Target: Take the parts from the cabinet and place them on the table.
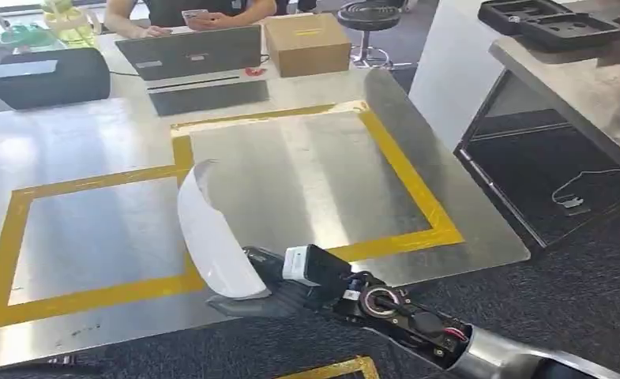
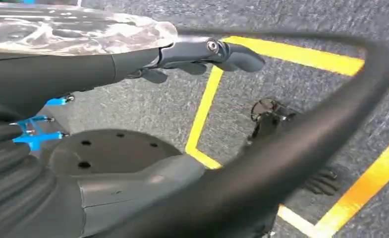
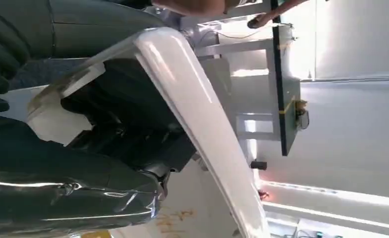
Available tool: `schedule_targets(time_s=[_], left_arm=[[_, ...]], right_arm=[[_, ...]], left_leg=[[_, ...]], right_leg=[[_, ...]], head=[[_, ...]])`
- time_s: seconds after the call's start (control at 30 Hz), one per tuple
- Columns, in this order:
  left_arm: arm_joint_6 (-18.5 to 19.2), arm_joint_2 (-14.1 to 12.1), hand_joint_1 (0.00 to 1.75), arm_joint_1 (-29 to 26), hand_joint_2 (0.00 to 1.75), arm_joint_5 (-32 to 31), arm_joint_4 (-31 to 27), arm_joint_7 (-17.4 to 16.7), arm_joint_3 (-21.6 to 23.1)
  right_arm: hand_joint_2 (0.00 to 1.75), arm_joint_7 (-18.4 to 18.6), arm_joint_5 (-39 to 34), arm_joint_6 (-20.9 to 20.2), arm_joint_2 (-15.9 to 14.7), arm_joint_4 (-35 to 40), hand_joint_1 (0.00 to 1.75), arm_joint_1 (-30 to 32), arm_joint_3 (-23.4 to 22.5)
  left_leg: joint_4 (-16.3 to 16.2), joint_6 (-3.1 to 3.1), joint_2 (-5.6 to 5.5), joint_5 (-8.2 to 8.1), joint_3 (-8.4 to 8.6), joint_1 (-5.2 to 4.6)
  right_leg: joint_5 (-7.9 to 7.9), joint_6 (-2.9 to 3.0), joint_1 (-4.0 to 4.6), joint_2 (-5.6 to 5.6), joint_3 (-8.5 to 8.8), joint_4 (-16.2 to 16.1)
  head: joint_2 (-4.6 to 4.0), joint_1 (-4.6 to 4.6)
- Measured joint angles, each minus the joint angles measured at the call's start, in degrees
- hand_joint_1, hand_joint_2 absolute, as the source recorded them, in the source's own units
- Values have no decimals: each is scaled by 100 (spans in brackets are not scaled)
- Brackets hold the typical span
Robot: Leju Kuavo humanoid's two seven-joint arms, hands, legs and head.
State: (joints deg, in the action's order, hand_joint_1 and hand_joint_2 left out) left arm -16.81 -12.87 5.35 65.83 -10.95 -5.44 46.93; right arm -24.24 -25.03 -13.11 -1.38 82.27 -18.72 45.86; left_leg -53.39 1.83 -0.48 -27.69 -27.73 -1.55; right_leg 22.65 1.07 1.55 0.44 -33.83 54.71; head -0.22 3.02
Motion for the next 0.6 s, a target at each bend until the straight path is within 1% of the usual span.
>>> schedule_targets(time_s=[0.1, 0.13, 0.2, 0.33, 0.37, 0.4, 0.43, 0.47, 0.5, 0.57, 0.6], left_arm=[[0, -9, 0, 4, 175, 0, 0, 11, 0], [0, -11, 0, 4, 175, 2, 0, 11, 0], [0, -22, 0, -1, 175, 17, 0, 9, 0], [-2, -26, 0, 0, 175, 17, 0, -20, 0], [-2, -44, 0, -4, 175, 17, 0, -35, 0], [-2, -42, 0, -2, 175, 17, 0, -41, 0], [-2, -24, 0, 3, 175, 20, -2, -44, 0], [-2, -17, 0, 8, 175, 20, 0, -52, 0], [-2, -22, 0, 6, 175, 15, 0, -46, 0], [-11, -24, 0, -1, 175, -2, 0, 4, 0], [-11, -24, 0, -1, 175, -2, 0, 20, 0]], right_arm=[[175, -17, 0, 0, 0, -2, 171, -1, 7], [175, -26, -2, 0, 0, -4, 171, -1, 7], [175, -39, -18, 0, 0, -7, 171, 0, 9], [175, -42, -22, 4, 0, -7, 171, 0, 11], [175, -42, -22, 7, 0, -7, 171, -1, 15], [175, -44, -22, 11, 2, -4, 171, -1, 17], [175, -44, -22, 24, 2, -2, 171, -1, 17], [175, -46, -24, 35, 0, -2, 171, 3, 17], [175, -50, -24, 48, 0, -2, 171, -14, 13], [175, -48, -24, 68, 0, -4, 171, 16, 17], [175, -48, -24, 77, -2, -4, 171, 36, 17]], left_leg=[[32, -32, 0, -36, 15, 1], [76, -29, 0, -62, 35, 2], [85, -28, 0, -62, 39, 2], [89, -28, 0, -63, 45, 2], [62, 20, -2, -51, 51, -35], [91, 57, 0, -7, 62, -27], [243, 63, 14, 66, 109, 32], [308, 50, 51, 98, 173, 63], [338, 67, 55, 101, 189, 90], [337, 63, 66, 101, 191, 118], [333, 55, 71, 96, 193, 135]], right_leg=[[38, 14, 1, 1, -3, -1], [42, 14, 4, 0, -7, 0], [51, 24, 6, 0, -6, -3], [49, 24, 4, -1, 2, -3], [2, -27, -22, -4, 18, -32], [-28, -55, -25, -3, 36, -64], [-31, -73, 25, 6, 49, -70], [88, -111, 14, 1, -17, 0], [319, -157, -13, 5, -140, 355], [721, -237, -101, -2, -525, 1306], [842, -282, -153, -6, -693, 1707]], head=[[0, -2], [0, -2], [0, -6], [0, -6], [0, -4], [0, -11], [0, -17], [0, -16], [0, 29], [0, 44], [0, 44]])
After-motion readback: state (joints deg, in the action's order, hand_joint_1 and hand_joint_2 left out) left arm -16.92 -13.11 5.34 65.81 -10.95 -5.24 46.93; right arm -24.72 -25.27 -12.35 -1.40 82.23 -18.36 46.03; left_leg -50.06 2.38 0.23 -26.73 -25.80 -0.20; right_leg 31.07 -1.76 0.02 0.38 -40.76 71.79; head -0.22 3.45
